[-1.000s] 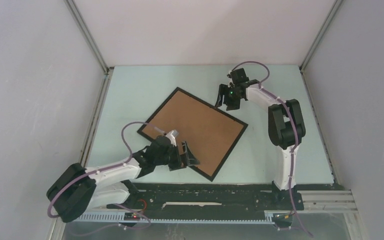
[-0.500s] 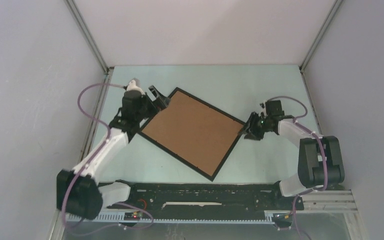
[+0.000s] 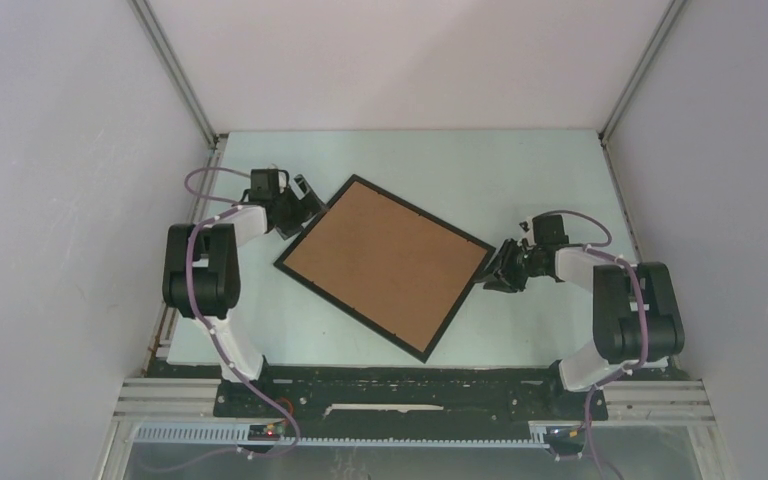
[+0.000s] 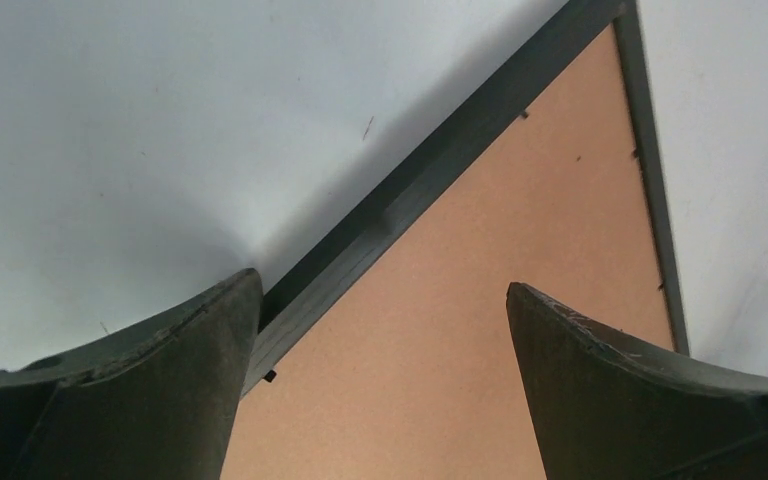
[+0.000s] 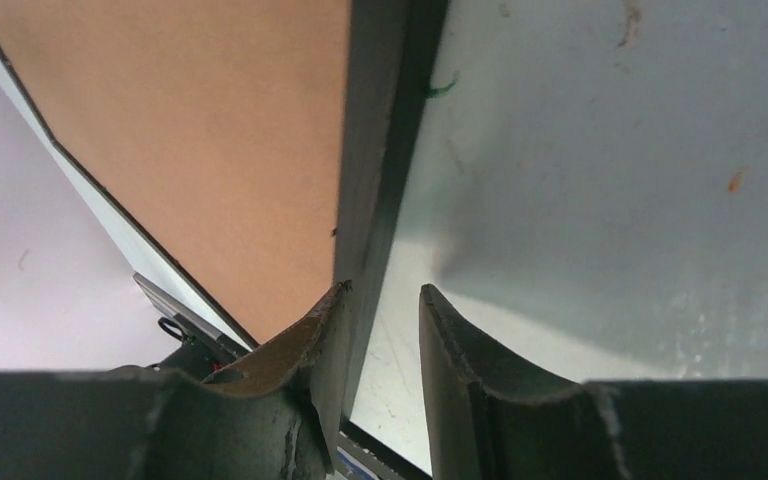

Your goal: Put the photo into the frame

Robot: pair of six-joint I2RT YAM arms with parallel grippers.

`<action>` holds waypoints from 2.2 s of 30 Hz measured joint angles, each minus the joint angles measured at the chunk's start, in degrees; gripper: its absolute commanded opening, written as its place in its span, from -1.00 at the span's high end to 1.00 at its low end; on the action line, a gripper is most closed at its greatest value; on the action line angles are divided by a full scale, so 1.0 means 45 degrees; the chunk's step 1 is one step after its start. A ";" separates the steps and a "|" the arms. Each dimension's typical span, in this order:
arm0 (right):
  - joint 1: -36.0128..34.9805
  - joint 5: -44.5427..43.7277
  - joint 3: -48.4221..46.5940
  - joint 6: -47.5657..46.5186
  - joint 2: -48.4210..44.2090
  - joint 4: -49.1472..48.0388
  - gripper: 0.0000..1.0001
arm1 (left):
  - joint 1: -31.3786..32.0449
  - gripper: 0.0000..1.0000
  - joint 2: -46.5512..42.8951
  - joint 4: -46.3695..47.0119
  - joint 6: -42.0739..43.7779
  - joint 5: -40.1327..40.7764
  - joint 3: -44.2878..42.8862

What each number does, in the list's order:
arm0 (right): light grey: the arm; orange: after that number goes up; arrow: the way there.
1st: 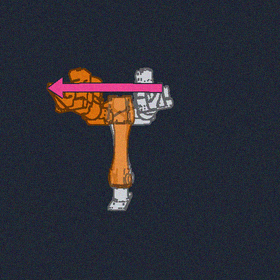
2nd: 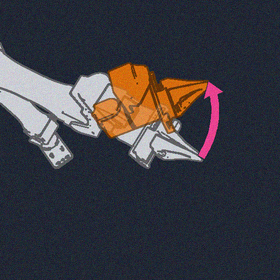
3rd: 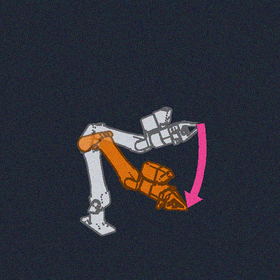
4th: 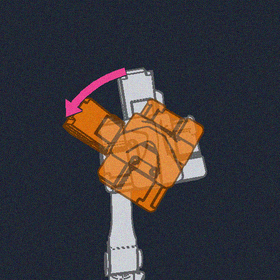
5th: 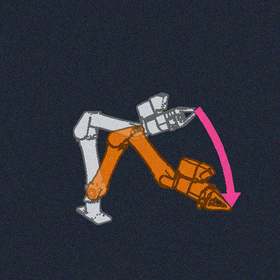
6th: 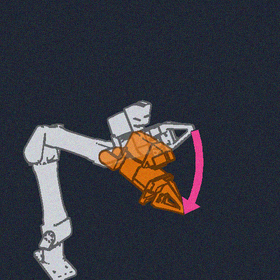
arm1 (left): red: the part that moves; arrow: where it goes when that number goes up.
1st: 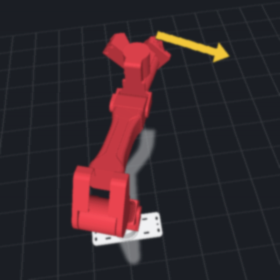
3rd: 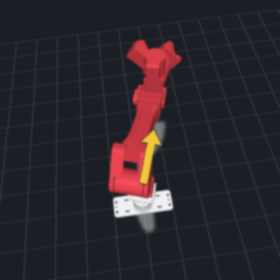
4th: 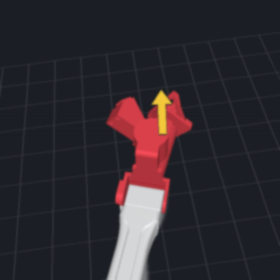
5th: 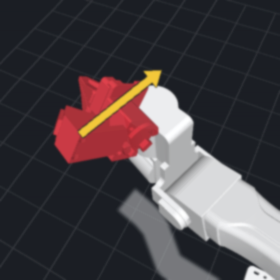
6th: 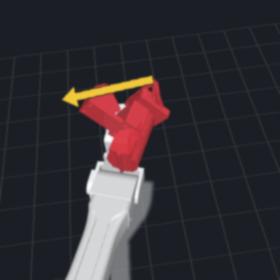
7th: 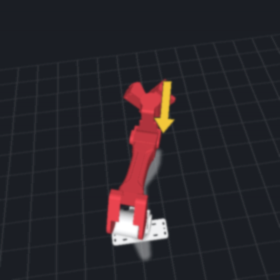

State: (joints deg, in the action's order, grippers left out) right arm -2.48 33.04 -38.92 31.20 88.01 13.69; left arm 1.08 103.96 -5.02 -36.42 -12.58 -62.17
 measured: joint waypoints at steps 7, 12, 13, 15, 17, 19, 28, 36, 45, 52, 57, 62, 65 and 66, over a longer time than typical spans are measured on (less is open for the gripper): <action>0.0058 0.0272 -0.0005 0.0102 0.0845 -0.0369 0.35 | -0.0112 -1.00 0.0447 0.0442 -0.0185 -0.0942 -0.0019; 0.0049 0.0408 -0.0282 0.0209 0.1234 -0.0476 0.39 | -0.0165 -1.00 0.0520 0.0806 -0.0432 -0.1263 -0.0015; 0.0039 0.0413 -0.0432 0.0262 0.1379 -0.0491 0.38 | -0.0165 -1.00 0.0525 0.0894 -0.0486 -0.1316 -0.0015; -0.0034 0.0340 -0.0806 0.0355 0.1666 -0.0471 0.38 | -0.0165 -1.00 0.0525 0.1025 -0.0573 -0.1394 -0.0015; -0.0141 0.0219 -0.1117 0.0398 0.1870 -0.0301 0.38 | -0.0165 -1.00 0.0525 0.1141 -0.0588 -0.1457 -0.0010; -0.0262 0.0083 -0.1316 0.0447 0.1962 -0.0136 0.38 | -0.0189 -1.00 0.0525 0.1263 -0.0597 -0.1515 0.0000; -0.0738 -0.0811 -0.1700 0.0457 0.1880 0.0398 0.36 | -0.0199 -0.96 0.0554 0.1666 -0.0704 -0.1855 0.0000; -0.1583 -0.2331 -0.2089 0.0865 0.1647 0.0879 0.35 | -0.0452 -0.87 0.1909 0.0758 -0.0364 -0.2705 -0.1370; -0.2977 -0.4677 -0.4085 0.1491 0.2599 0.3045 0.34 | -0.0636 -0.86 0.2147 0.0442 -0.0117 -0.3055 -0.1778; -0.4090 -0.6785 -0.6815 0.1705 0.4284 0.6139 0.32 | -0.0665 -0.86 0.2152 0.0515 -0.0117 -0.3031 -0.1773; -0.5353 -0.9092 -1.0054 0.1603 0.6178 0.9510 0.22 | -0.0670 -0.91 0.2147 0.0568 -0.0121 -0.3031 -0.1753; -0.6620 -0.9175 -1.2891 0.1025 0.7563 0.9806 -0.34 | -0.0661 -0.96 0.2113 0.0641 -0.0092 -0.3196 -0.1681; -0.6839 -0.8111 -1.3104 0.0418 0.6844 0.8621 -0.49 | -0.0622 -0.98 0.2050 0.0675 -0.0092 -0.3444 -0.1433; -0.6659 -0.7611 -1.2667 0.0243 0.6115 0.8170 -0.51 | -0.0622 -0.99 0.1962 0.0680 -0.0087 -0.3555 -0.1302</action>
State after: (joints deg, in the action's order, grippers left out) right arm -32.45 -1.21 -95.92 32.29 115.52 50.46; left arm -1.72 112.79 -1.96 -36.82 -28.58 -68.03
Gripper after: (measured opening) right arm 0.722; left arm 0.980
